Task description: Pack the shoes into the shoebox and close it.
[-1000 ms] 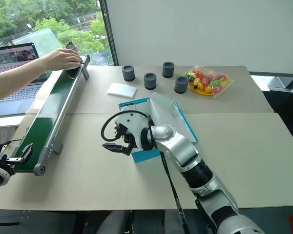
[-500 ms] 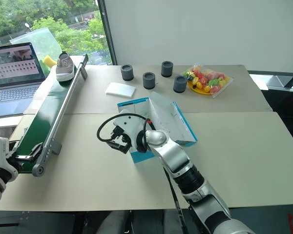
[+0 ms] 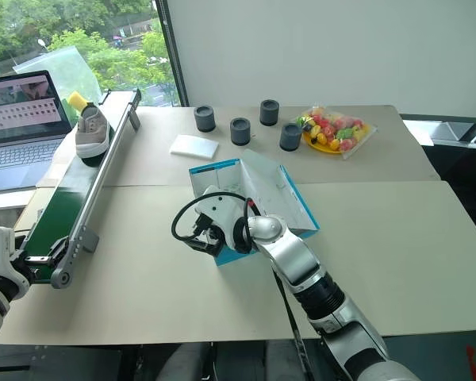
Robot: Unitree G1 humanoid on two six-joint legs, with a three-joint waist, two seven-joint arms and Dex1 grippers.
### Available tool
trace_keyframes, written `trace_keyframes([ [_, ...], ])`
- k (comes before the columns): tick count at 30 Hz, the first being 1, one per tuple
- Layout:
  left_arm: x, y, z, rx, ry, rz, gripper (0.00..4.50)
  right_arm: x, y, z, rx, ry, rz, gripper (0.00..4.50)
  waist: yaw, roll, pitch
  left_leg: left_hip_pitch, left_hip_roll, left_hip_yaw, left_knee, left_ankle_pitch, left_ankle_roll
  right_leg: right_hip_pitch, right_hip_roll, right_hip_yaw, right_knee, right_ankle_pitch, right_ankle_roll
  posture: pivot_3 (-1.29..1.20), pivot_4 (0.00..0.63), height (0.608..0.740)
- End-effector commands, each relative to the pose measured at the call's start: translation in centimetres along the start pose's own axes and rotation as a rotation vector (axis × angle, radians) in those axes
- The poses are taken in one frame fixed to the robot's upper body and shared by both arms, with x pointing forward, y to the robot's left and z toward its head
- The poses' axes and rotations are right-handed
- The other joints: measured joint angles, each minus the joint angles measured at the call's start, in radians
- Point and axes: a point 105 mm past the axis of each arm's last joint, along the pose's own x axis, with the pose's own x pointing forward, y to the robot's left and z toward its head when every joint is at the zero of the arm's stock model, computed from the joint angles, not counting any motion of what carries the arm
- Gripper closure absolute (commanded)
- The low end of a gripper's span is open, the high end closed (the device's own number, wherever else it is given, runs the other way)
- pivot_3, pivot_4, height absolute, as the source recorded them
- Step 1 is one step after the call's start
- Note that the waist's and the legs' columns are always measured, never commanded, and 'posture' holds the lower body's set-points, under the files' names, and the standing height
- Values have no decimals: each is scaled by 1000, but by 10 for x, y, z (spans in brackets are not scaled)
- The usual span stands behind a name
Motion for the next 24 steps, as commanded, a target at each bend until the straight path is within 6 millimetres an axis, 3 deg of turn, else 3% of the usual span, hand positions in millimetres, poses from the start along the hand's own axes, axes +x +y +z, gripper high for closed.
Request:
trace_keyframes([
  [1,-5,8,6,29,-29,42,0,-6,-10,31,71,-143,-39,73,0,0,0,0,0,0,0,0,0,0,0,1,0,0,0,0,150,740],
  [24,-2,14,-13,41,40,71,0,-5,-7,29,70,-126,-33,73,1,-1,-1,1,0,2,0,0,0,0,0,2,0,1,0,0,150,740],
])
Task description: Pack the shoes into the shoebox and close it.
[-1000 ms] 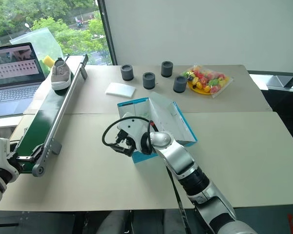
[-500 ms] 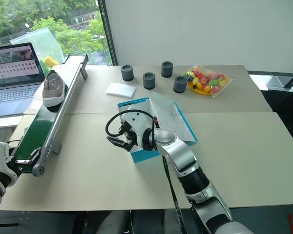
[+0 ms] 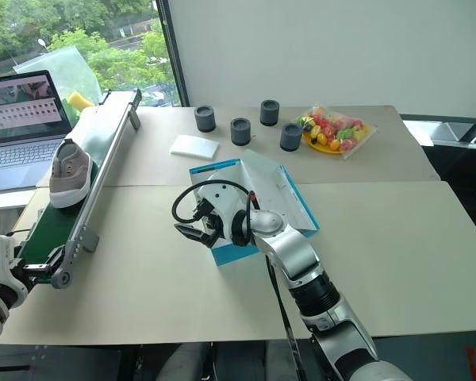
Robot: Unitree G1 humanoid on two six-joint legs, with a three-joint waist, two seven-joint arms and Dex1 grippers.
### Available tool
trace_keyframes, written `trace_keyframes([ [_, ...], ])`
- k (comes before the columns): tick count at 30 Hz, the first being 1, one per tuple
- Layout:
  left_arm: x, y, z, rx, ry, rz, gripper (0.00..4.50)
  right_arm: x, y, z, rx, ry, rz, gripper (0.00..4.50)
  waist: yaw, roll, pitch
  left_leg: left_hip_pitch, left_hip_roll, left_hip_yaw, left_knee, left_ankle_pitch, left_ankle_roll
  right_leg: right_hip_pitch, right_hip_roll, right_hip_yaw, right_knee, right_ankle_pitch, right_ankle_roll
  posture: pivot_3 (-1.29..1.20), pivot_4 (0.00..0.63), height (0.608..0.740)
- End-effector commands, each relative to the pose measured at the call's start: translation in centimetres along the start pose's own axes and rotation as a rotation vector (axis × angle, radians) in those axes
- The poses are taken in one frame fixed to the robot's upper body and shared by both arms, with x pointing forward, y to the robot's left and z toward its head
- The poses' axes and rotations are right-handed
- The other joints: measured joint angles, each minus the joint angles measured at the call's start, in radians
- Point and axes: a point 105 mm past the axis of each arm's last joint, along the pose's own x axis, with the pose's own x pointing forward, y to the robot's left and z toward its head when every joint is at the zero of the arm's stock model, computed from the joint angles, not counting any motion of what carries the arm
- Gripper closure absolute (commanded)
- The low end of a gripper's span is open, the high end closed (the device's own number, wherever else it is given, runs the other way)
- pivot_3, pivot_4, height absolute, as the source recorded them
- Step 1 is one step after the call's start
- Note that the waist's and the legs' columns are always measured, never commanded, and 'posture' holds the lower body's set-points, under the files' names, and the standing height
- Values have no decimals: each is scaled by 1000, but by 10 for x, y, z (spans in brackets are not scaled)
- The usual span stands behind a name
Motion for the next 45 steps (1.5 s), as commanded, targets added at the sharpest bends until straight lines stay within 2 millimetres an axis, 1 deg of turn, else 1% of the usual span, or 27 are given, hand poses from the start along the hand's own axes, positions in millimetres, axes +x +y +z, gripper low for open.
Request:
trace_keyframes([
  [1,-2,5,8,37,-29,18,0,-2,3,16,-24,-51,5,73,0,0,0,0,0,0,0,0,0,0,0,0,0,0,0,0,150,740],
  [9,0,5,5,39,-19,10,0,-1,3,20,-19,-68,1,73,0,0,0,0,0,0,0,0,0,0,0,0,0,0,0,0,150,740],
  [13,2,6,-3,14,3,21,0,-2,2,23,-12,-77,-5,73,0,0,0,0,0,0,0,0,0,0,0,0,0,0,0,0,150,740],
  [16,5,-1,-9,6,23,0,0,-2,2,24,-1,-87,-13,73,0,0,0,2,0,0,0,0,0,1,0,1,0,0,0,0,150,740],
  [18,6,-4,-10,5,25,-16,0,-2,2,25,1,-88,-14,73,1,0,0,3,0,1,-1,0,0,1,0,1,0,0,0,0,150,740],
  [20,6,-5,-7,-14,11,-21,526,-3,2,25,3,-89,-17,0,1,0,0,3,0,1,-1,0,0,1,0,2,0,0,0,0,150,740],
  [21,6,-7,-5,-22,3,-27,729,-3,1,26,5,-91,-20,0,3,0,0,3,0,2,-1,0,0,1,0,2,1,0,0,0,150,740],
  [22,7,-7,-3,-28,-5,-32,1041,-3,1,27,8,-95,-22,0,5,0,0,4,0,2,-1,0,0,1,0,2,1,0,0,0,150,740],
  [25,8,-6,1,-42,-16,-25,1791,-3,-1,32,20,-112,-29,0,7,0,0,4,0,2,-1,0,0,2,0,2,1,0,-1,0,150,740],
  [26,8,-5,1,-45,-17,-24,2080,-3,-2,33,24,-115,-31,0,7,0,0,4,0,2,-1,0,0,2,0,2,1,1,-1,0,150,740],
  [27,9,-5,1,-45,-15,-24,2273,-4,-3,33,25,-117,-33,0,5,0,0,5,0,2,-1,0,0,2,0,2,1,1,-1,0,150,740],
  [28,9,-5,1,-45,-12,-24,2590,-4,-3,33,26,-117,-34,0,5,0,0,5,0,2,-1,0,0,2,0,2,1,1,-1,0,150,740],
  [32,9,-6,-1,-44,-5,-25,3228,-4,-4,33,30,-115,-39,0,3,0,0,5,1,2,-2,0,0,1,1,2,1,1,-1,0,150,740],
  [45,9,-6,-3,-49,3,-13,3228,-4,-6,32,35,-111,-47,0,3,0,0,5,2,3,-2,0,0,2,3,4,1,1,-1,0,150,740],
])
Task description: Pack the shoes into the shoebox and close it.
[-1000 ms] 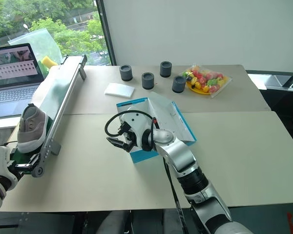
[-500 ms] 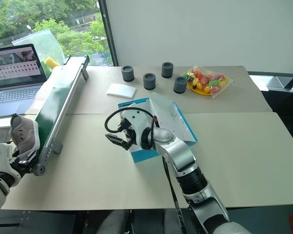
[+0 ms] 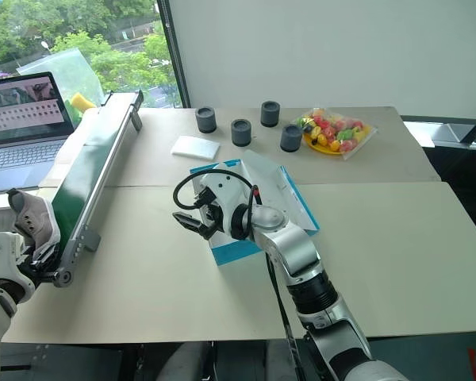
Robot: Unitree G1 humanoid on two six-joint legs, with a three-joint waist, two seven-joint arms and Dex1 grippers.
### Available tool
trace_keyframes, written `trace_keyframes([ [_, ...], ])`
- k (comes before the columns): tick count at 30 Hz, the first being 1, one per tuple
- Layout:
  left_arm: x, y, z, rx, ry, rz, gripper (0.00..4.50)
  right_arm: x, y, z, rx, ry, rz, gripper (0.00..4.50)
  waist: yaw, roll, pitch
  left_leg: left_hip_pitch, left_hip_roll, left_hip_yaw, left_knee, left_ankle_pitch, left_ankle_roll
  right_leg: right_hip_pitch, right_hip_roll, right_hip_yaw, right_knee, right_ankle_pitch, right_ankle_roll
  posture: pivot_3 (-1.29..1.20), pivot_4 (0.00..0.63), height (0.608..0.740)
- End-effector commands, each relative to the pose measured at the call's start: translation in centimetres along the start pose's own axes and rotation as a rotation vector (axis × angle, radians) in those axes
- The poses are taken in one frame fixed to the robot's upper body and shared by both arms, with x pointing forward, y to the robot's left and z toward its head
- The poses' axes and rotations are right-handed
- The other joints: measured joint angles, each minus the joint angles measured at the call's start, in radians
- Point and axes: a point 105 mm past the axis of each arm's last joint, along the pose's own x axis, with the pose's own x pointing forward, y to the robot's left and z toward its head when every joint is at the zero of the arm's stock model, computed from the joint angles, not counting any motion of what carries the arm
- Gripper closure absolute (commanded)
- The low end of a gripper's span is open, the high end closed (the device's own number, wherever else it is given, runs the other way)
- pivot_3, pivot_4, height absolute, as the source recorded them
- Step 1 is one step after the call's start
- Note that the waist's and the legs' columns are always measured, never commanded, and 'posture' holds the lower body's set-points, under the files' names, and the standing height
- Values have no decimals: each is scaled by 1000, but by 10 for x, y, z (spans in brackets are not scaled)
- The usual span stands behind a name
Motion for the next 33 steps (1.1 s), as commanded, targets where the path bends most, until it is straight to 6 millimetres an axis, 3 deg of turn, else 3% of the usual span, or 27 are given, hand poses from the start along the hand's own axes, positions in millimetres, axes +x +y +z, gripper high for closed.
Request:
trace_keyframes([
  [1,0,1,-5,-10,17,14,3228,-2,2,19,-32,-56,7,0,0,0,0,0,0,0,0,0,0,0,0,0,0,0,0,0,150,740],
  [8,1,0,-7,-1,25,12,3963,-2,1,19,-30,-55,1,0,0,0,0,0,1,0,0,0,0,0,1,1,0,0,0,0,150,740],
  [14,5,2,-5,33,22,58,3991,-2,-2,19,-32,-53,-9,0,1,0,0,0,1,0,0,0,0,0,1,1,0,0,-1,0,150,740],
  [18,7,3,16,99,-75,169,3991,-2,-5,19,-31,-52,-16,0,1,0,0,1,3,0,0,0,0,0,4,1,0,1,-2,0,150,740],
  [19,5,-1,38,135,-175,230,3991,-2,-5,19,-31,-52,-16,0,1,0,0,0,5,1,0,0,0,0,5,1,-1,2,-2,0,150,740],
  [21,-3,-15,76,206,-352,322,3991,0,-4,20,-25,-56,-14,0,3,-1,0,-1,6,1,0,0,0,0,6,1,-2,2,-3,0,150,740],
  [23,-7,-40,94,317,-439,320,3991,1,-4,20,-22,-60,-14,0,9,-7,0,-3,6,1,1,0,-1,-2,7,1,-2,3,-2,0,150,740],
  [28,-12,-98,108,379,-546,208,3991,4,-7,22,-13,-66,-28,0,7,-8,-1,-5,7,3,2,-1,-3,-3,6,4,-4,4,-1,0,150,740],
  [29,-14,-123,111,362,-569,112,3991,5,-8,25,7,-77,-29,0,5,-8,-1,-5,7,3,2,-1,-3,-3,7,4,-4,4,-1,0,150,740],
  [31,-24,-164,118,311,-624,-59,3991,6,-12,33,109,-114,-29,0,3,-7,-1,-5,8,4,1,-1,-3,-3,7,4,-3,4,-1,0,150,740],
  [33,-35,-194,119,194,-618,-241,3991,5,-21,45,346,-178,-16,0,-2,-7,0,-6,8,4,2,-1,-3,-3,8,4,-3,4,-1,0,150,740],
])
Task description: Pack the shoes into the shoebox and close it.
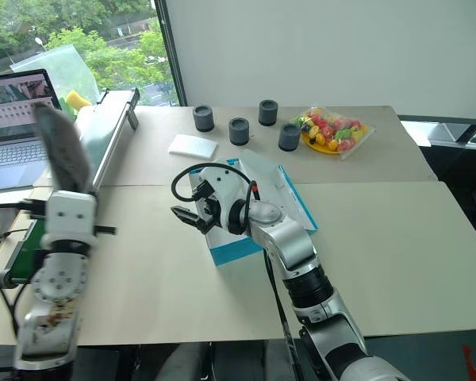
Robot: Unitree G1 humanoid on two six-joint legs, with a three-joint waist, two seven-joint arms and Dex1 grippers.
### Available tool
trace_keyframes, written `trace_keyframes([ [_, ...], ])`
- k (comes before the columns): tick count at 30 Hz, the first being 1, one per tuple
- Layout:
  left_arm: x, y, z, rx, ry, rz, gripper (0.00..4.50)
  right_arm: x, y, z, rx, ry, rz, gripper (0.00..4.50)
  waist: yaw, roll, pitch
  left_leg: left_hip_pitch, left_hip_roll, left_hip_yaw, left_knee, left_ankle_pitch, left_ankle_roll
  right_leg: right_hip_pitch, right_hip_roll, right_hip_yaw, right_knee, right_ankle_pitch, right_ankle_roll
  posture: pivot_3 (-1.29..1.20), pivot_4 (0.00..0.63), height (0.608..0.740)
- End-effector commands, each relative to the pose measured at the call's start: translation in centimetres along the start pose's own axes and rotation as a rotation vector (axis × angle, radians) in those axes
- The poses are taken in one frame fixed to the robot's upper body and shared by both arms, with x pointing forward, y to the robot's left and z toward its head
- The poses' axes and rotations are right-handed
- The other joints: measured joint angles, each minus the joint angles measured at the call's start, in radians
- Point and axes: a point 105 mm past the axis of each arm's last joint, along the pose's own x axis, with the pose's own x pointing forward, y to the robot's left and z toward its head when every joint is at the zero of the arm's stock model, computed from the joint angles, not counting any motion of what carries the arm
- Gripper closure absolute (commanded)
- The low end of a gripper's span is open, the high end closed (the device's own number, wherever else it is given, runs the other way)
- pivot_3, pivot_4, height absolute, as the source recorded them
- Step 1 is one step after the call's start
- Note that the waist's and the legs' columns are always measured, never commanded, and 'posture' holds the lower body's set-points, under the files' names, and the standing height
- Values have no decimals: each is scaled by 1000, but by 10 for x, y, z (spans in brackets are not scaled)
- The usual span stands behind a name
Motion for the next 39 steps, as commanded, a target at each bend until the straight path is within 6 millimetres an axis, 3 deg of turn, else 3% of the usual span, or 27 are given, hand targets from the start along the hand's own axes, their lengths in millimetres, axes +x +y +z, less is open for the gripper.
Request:
trace_keyframes([
  [1,-14,-47,53,-243,-146,-249,3991,-1,-10,43,390,-171,48,0,-6,0,0,-1,0,0,1,0,0,0,0,0,1,0,0,0,150,740],
  [3,-20,-58,63,-360,-154,-331,3991,-5,-20,58,648,-256,103,0,-5,0,0,-1,2,0,1,0,0,0,0,0,0,0,0,0,150,740],
  [8,-30,-63,77,-581,-142,-484,3991,-10,-41,58,894,-215,163,0,-13,1,1,-2,2,1,2,0,1,1,1,0,0,0,0,0,150,740],
  [11,-30,-62,76,-558,-127,-527,3991,-12,-42,58,926,-177,195,0,-20,2,1,-1,2,7,2,-1,2,0,4,1,1,0,0,0,150,740],
  [20,-29,-63,75,-551,-105,-576,3991,-13,-17,68,914,-121,333,0,-8,2,1,-2,2,9,5,-1,2,2,4,0,0,0,0,0,150,740],
  [28,-31,-68,77,-547,-108,-603,3991,-7,-10,62,865,-86,303,0,-7,2,1,-2,2,9,5,-1,2,2,5,0,0,0,0,0,150,740],
  [33,-31,-68,76,-536,-106,-609,3995,-6,-16,62,876,-108,273,1303,-8,2,1,-2,2,9,5,-1,2,2,5,0,0,0,0,0,150,740],
  [39,-30,-68,73,-524,-99,-604,3995,-5,-11,65,889,-113,304,3399,-7,2,1,-2,2,9,5,-1,2,2,5,0,0,0,0,0,150,740],
])
